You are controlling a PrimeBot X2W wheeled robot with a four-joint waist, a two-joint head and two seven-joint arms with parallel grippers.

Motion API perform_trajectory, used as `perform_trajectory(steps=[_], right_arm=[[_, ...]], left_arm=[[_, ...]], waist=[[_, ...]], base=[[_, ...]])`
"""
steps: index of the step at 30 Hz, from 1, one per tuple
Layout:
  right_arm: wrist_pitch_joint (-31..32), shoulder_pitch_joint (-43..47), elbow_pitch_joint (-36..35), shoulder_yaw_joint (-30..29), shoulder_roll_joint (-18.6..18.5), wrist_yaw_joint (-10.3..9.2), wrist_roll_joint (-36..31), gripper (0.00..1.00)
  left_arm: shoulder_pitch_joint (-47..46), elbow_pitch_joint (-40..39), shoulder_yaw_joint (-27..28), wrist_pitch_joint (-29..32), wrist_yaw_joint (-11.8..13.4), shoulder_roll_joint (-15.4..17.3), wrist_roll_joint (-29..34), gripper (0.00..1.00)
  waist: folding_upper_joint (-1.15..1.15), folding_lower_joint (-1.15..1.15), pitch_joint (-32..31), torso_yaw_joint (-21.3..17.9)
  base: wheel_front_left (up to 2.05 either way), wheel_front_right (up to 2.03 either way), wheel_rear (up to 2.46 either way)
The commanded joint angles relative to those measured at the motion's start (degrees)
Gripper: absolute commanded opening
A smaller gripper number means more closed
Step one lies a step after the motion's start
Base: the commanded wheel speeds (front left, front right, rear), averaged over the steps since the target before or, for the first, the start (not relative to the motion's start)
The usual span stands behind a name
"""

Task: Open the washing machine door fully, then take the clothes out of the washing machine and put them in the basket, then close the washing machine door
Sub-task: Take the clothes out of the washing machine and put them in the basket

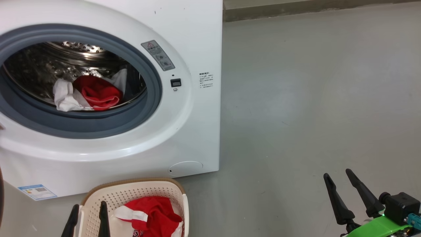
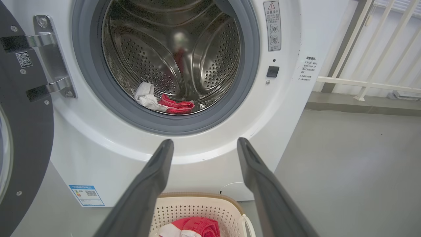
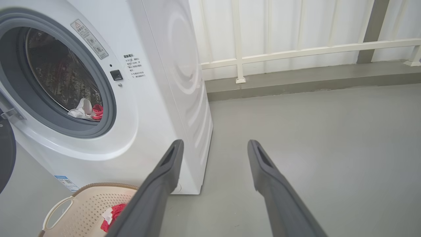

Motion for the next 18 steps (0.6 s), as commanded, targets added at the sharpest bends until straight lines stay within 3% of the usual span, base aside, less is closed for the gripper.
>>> perform_trajectory(steps=[1, 18], right_arm=[[-0.4, 0.4, -1.4, 0.7, -1.3, 0.36, 0.4, 1.00], [-0.4, -0.9, -1.9, 0.9, -1.0, 0.36, 0.4, 1.00]], left_arm=[[-0.2, -1.7, 1.6, -0.3, 0.3, 0.6, -0.5, 1.00], [-2.4, -1.1, 2.1, -0.3, -0.2, 0.6, 0.0, 1.00]], waist=[[0.00, 0.00, -0.1, 0.1], [0.00, 0.00, 2.8, 0.2]], base=[[0.00, 0.00, 0.00], [0.00, 0.00, 0.00]])
